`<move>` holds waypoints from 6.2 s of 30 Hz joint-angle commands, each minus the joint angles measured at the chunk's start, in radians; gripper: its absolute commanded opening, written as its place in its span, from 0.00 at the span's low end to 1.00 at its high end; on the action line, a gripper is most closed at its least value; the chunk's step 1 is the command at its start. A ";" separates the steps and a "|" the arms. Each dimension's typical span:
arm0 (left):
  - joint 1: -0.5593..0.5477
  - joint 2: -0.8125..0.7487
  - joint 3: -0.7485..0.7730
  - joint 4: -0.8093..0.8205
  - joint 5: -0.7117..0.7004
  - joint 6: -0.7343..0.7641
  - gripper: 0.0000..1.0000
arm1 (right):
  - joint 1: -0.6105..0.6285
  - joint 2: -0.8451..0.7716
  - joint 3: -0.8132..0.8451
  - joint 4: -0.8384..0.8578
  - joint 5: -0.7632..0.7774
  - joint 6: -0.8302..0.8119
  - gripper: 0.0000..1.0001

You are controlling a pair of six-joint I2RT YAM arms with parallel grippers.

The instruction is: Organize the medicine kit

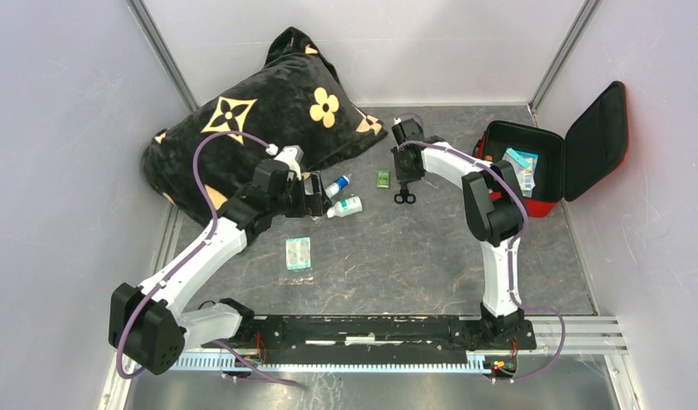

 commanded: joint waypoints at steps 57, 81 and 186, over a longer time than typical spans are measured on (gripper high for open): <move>-0.418 0.576 -0.085 0.704 0.073 -0.182 0.33 | 0.016 -0.682 -1.007 0.596 -0.569 0.285 0.00; -0.438 0.725 -0.048 0.731 0.085 -0.184 0.02 | 0.017 -0.665 -1.061 0.667 -0.668 0.298 0.03; -0.574 0.644 -0.052 0.503 -0.108 -0.101 0.02 | -0.009 -0.846 -1.340 0.853 -0.402 0.536 0.44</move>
